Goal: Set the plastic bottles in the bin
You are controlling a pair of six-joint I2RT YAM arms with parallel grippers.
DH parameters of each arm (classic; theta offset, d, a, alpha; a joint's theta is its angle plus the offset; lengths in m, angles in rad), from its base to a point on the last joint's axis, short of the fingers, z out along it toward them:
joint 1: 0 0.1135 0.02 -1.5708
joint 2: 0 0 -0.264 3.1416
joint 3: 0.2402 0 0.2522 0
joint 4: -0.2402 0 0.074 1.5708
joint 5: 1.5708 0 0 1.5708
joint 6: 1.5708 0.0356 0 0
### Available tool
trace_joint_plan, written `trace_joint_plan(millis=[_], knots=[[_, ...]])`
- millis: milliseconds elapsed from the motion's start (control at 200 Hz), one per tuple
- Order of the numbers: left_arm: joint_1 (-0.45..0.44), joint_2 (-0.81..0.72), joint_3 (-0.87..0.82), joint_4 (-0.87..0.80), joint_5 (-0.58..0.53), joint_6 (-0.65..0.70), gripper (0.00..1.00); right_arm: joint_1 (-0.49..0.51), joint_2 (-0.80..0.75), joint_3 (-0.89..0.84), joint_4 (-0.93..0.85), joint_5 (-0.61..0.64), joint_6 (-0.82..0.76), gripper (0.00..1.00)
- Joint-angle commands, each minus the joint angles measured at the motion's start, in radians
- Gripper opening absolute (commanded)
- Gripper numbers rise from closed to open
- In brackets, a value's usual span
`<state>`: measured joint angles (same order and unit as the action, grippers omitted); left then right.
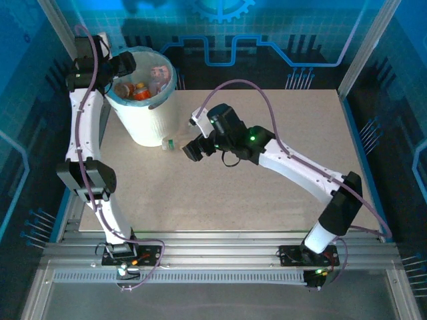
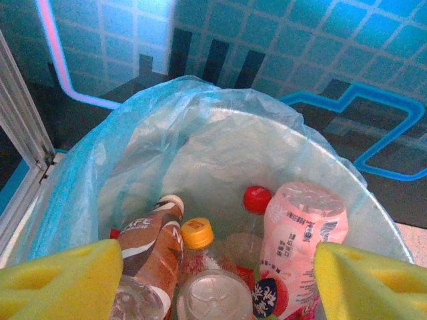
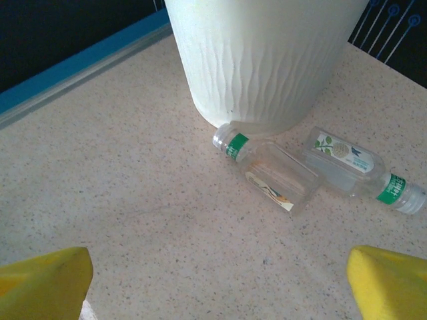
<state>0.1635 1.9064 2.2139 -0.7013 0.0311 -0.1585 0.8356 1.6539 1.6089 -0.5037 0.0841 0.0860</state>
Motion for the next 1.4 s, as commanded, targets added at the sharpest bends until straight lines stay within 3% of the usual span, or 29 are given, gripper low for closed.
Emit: trace_joint_plan(millis=[0,250,460,625,805,1130,1396], knots=[[-0.009,-0.084,0.033,-0.019,0.03,-0.017,0.76,-0.057,0.054,0.059,-0.049,-0.041,-0.04,0.98],[-0.112,-0.319,-0.231,0.059,0.029,0.02,0.75,-0.148,0.199,0.112,-0.001,-0.22,-0.242,0.96],[-0.204,-0.58,-0.605,0.226,0.218,0.059,0.76,-0.182,0.381,0.235,0.006,-0.325,-0.404,0.92],[-0.231,-0.738,-0.874,0.363,0.386,0.004,0.76,-0.191,0.522,0.335,-0.003,-0.367,-0.48,0.92],[-0.244,-0.828,-1.102,0.469,0.429,-0.036,0.76,-0.191,0.689,0.481,-0.055,-0.349,-0.515,0.94],[-0.243,-0.794,-1.156,0.465,0.365,-0.067,0.77,-0.192,0.912,0.716,-0.194,-0.269,-0.551,0.96],[-0.241,-0.792,-1.135,0.442,0.373,-0.066,0.78,-0.189,0.913,0.683,-0.214,-0.261,-0.578,0.96]])
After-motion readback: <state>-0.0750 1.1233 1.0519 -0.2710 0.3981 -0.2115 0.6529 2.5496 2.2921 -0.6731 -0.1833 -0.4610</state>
